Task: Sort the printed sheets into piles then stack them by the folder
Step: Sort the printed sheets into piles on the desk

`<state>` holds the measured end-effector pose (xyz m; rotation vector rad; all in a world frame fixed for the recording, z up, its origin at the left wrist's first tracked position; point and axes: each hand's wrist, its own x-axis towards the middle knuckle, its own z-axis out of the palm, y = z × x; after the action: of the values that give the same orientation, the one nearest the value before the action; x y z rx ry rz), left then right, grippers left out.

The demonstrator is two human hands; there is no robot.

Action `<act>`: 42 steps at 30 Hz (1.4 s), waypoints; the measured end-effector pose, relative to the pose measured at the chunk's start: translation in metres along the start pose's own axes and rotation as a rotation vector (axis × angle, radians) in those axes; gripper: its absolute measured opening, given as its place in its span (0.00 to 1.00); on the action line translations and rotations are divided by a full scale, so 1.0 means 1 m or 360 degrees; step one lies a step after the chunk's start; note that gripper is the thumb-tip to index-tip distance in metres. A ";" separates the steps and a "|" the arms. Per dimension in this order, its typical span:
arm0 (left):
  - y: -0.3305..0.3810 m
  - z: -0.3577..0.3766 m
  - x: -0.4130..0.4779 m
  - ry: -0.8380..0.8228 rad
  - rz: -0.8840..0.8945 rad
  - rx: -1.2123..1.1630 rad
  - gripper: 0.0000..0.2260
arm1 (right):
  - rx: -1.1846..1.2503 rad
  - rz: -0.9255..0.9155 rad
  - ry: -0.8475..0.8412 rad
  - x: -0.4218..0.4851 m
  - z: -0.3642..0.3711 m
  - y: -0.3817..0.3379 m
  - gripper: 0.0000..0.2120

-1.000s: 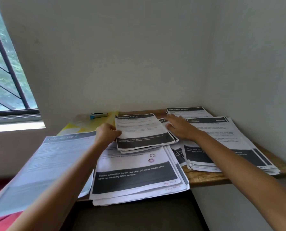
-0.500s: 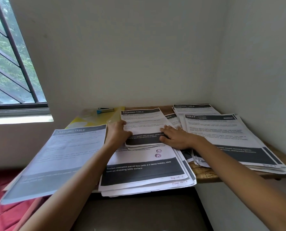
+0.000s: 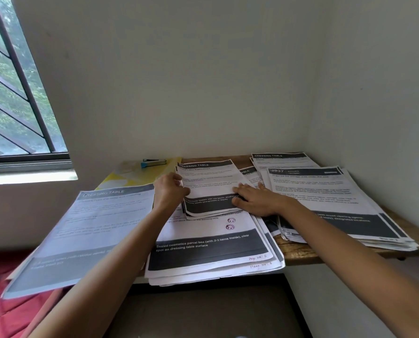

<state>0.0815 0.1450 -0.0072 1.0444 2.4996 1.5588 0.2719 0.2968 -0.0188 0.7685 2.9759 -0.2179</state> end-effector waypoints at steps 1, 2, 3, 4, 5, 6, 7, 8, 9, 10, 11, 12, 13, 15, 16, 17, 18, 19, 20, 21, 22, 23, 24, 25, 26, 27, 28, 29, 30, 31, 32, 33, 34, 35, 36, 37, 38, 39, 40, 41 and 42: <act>0.001 -0.001 0.000 -0.0001 -0.0048 -0.0021 0.19 | 0.0007 0.0000 0.0000 0.000 0.000 -0.001 0.31; 0.002 -0.001 0.001 0.0015 -0.0083 -0.0060 0.18 | 0.0016 -0.0002 0.0003 -0.001 0.000 -0.001 0.31; 0.003 -0.002 0.000 0.0039 -0.0112 -0.0116 0.17 | 0.0028 -0.0005 0.0014 -0.001 0.000 -0.001 0.31; 0.003 -0.003 0.000 0.0077 -0.0127 -0.0178 0.16 | 0.0042 -0.0007 0.0039 -0.002 0.000 -0.001 0.31; 0.003 -0.005 -0.002 0.0113 -0.0148 -0.0248 0.14 | 0.0055 -0.0008 0.0081 -0.003 0.000 -0.002 0.31; 0.003 -0.008 -0.003 0.0154 -0.0168 -0.0326 0.13 | 0.0064 -0.0008 0.0139 -0.003 0.000 -0.002 0.32; 0.002 -0.011 -0.003 0.0193 -0.0190 -0.0401 0.12 | 0.0074 -0.0009 0.0209 -0.004 -0.002 -0.004 0.32; 0.000 -0.014 -0.003 0.0237 -0.0205 -0.0473 0.11 | 0.0096 -0.0013 0.0281 -0.004 -0.003 -0.005 0.32; -0.003 -0.019 -0.004 0.0266 -0.0217 -0.0526 0.11 | 0.0133 -0.0019 0.0350 -0.003 -0.005 -0.008 0.32; -0.004 -0.024 -0.006 0.0289 -0.0221 -0.0581 0.11 | 0.0181 -0.0022 0.0410 -0.002 -0.006 -0.011 0.31; -0.007 -0.029 -0.007 0.0292 -0.0237 -0.0630 0.11 | 0.0224 -0.0015 0.0452 0.000 -0.008 -0.015 0.30; -0.010 -0.035 -0.008 0.0285 -0.0265 -0.0692 0.11 | 0.0255 0.0007 0.0468 0.002 -0.009 -0.019 0.30; -0.013 -0.040 -0.010 0.0275 -0.0291 -0.0733 0.11 | 0.0276 0.0045 0.0459 0.004 -0.011 -0.024 0.30; -0.018 -0.051 -0.014 0.0274 -0.0323 -0.0761 0.11 | 0.0303 0.0128 0.0400 0.009 -0.013 -0.036 0.30; -0.021 -0.054 -0.016 0.0276 -0.0321 -0.0758 0.12 | 0.0297 0.0160 0.0372 0.010 -0.014 -0.042 0.30; -0.025 -0.057 -0.017 0.0275 -0.0307 -0.0733 0.13 | 0.0274 0.0183 0.0351 0.011 -0.014 -0.048 0.30; -0.027 -0.059 -0.019 0.0278 -0.0283 -0.0705 0.14 | 0.0249 0.0203 0.0337 0.012 -0.015 -0.054 0.31; -0.030 -0.061 -0.021 0.0276 -0.0259 -0.0661 0.14 | 0.0225 0.0221 0.0327 0.013 -0.015 -0.060 0.32; -0.031 -0.063 -0.023 0.0272 -0.0227 -0.0627 0.14 | 0.0206 0.0240 0.0321 0.014 -0.015 -0.065 0.32; -0.033 -0.064 -0.025 0.0268 -0.0198 -0.0600 0.14 | 0.0192 0.0257 0.0322 0.015 -0.015 -0.070 0.32; -0.035 -0.065 -0.026 0.0266 -0.0169 -0.0576 0.14 | 0.0194 0.0284 0.0331 0.016 -0.014 -0.074 0.30; -0.035 -0.066 -0.027 0.0267 -0.0146 -0.0557 0.14 | 0.0218 0.0321 0.0358 0.017 -0.013 -0.077 0.28; -0.035 -0.066 -0.029 0.0274 -0.0129 -0.0537 0.14 | 0.0275 0.0360 0.0404 0.018 -0.012 -0.079 0.25; -0.034 -0.067 -0.031 0.0283 -0.0119 -0.0527 0.14 | 0.0360 0.0386 0.0466 0.018 -0.012 -0.081 0.22; -0.035 -0.067 -0.031 0.0291 -0.0117 -0.0526 0.14 | 0.0454 0.0391 0.0539 0.019 -0.012 -0.082 0.19; -0.035 -0.068 -0.032 0.0297 -0.0114 -0.0538 0.13 | 0.0544 0.0381 0.0616 0.018 -0.012 -0.083 0.16; -0.035 -0.072 -0.033 0.0303 -0.0113 -0.0552 0.13 | 0.0618 0.0359 0.0698 0.018 -0.014 -0.086 0.15; -0.035 -0.076 -0.033 0.0311 -0.0105 -0.0565 0.13 | 0.0666 0.0339 0.0776 0.017 -0.015 -0.090 0.15; -0.034 -0.081 -0.034 0.0326 -0.0095 -0.0568 0.13 | 0.0685 0.0317 0.0847 0.016 -0.016 -0.096 0.16; -0.035 -0.088 -0.035 0.0352 -0.0070 -0.0559 0.13 | 0.0681 0.0287 0.0907 0.014 -0.018 -0.103 0.16; -0.036 -0.098 -0.037 0.0381 -0.0045 -0.0534 0.14 | 0.0663 0.0249 0.0953 0.013 -0.019 -0.112 0.16; -0.038 -0.108 -0.040 0.0411 -0.0016 -0.0504 0.14 | 0.0636 0.0209 0.0990 0.013 -0.020 -0.121 0.16; -0.041 -0.119 -0.043 0.0438 0.0007 -0.0473 0.14 | 0.0611 0.0172 0.1015 0.012 -0.020 -0.131 0.15; -0.045 -0.131 -0.046 0.0459 0.0030 -0.0448 0.14 | 0.0590 0.0140 0.1032 0.012 -0.019 -0.142 0.15; -0.051 -0.143 -0.049 0.0473 0.0039 -0.0425 0.14 | 0.0578 0.0110 0.1039 0.012 -0.018 -0.152 0.15; -0.056 -0.155 -0.053 0.0483 0.0046 -0.0393 0.15 | 0.0577 0.0077 0.1040 0.012 -0.015 -0.162 0.15; -0.062 -0.165 -0.056 0.0499 0.0045 -0.0348 0.15 | 0.0582 0.0042 0.1038 0.012 -0.012 -0.172 0.14; -0.067 -0.174 -0.060 0.0518 0.0035 -0.0300 0.15 | 0.0592 0.0003 0.1034 0.013 -0.009 -0.181 0.13; -0.073 -0.183 -0.063 0.0542 0.0021 -0.0253 0.15 | 0.0605 -0.0034 0.1026 0.013 -0.006 -0.190 0.13; -0.078 -0.190 -0.067 0.0558 0.0010 -0.0205 0.15 | 0.0621 -0.0060 0.1012 0.013 -0.002 -0.198 0.12; -0.083 -0.196 -0.070 0.0564 0.0001 -0.0148 0.15 | 0.0635 -0.0076 0.0998 0.014 0.001 -0.206 0.12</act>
<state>0.0241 -0.0714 0.0021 0.8188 2.6005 1.9936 0.1602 0.1253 0.0044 0.9476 3.5980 -0.7128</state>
